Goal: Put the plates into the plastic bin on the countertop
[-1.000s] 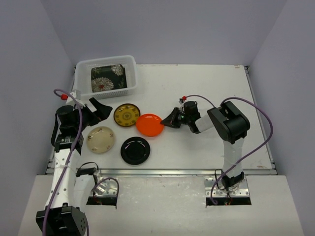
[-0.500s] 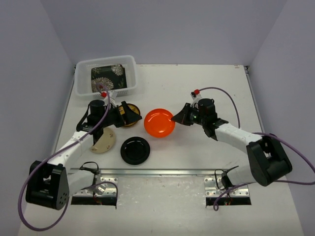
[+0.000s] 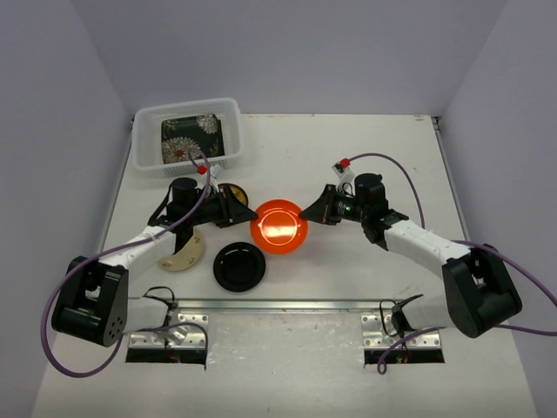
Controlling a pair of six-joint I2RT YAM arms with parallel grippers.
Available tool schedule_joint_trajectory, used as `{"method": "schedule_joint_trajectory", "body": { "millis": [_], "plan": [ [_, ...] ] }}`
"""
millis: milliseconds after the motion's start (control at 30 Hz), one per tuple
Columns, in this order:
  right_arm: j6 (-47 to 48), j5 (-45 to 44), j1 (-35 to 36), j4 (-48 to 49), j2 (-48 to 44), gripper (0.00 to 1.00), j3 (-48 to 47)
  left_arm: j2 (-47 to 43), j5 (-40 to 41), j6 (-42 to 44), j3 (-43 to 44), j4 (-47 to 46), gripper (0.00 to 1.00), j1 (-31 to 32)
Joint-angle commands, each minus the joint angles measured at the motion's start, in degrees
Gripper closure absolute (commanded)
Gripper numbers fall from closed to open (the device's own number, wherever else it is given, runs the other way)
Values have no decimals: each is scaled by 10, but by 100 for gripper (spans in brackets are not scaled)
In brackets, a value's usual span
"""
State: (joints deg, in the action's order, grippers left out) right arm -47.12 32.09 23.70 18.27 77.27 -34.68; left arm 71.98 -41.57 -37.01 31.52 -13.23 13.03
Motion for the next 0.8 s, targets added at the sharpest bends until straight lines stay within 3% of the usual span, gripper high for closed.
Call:
{"method": "schedule_joint_trajectory", "body": {
  "millis": [0,67,233,300,367,467,533,633,767],
  "plan": [
    [-17,26,-2,59,1,100,-22,6,-24,-8,21,-58,87,14],
    [-18,22,-2,60,2,100,-25,6,-16,-9,21,-58,99,14],
    [-17,19,-2,59,10,100,-35,19,-24,-9,38,-59,100,16],
    [-14,17,-3,57,10,85,-39,8,0,0,54,-38,100,16],
    [-9,13,-7,45,7,45,-41,-13,59,10,80,-12,100,15],
    [16,-17,-21,-34,-3,12,-49,-29,154,20,131,65,100,7],
    [39,-82,-34,-89,-25,3,-53,-31,207,13,168,95,100,-17],
    [76,-161,-49,-181,-68,1,-47,-25,270,-6,208,119,100,-64],
    [99,-159,-56,-214,-115,1,-25,9,373,-53,253,131,100,-167]
  ]
}}
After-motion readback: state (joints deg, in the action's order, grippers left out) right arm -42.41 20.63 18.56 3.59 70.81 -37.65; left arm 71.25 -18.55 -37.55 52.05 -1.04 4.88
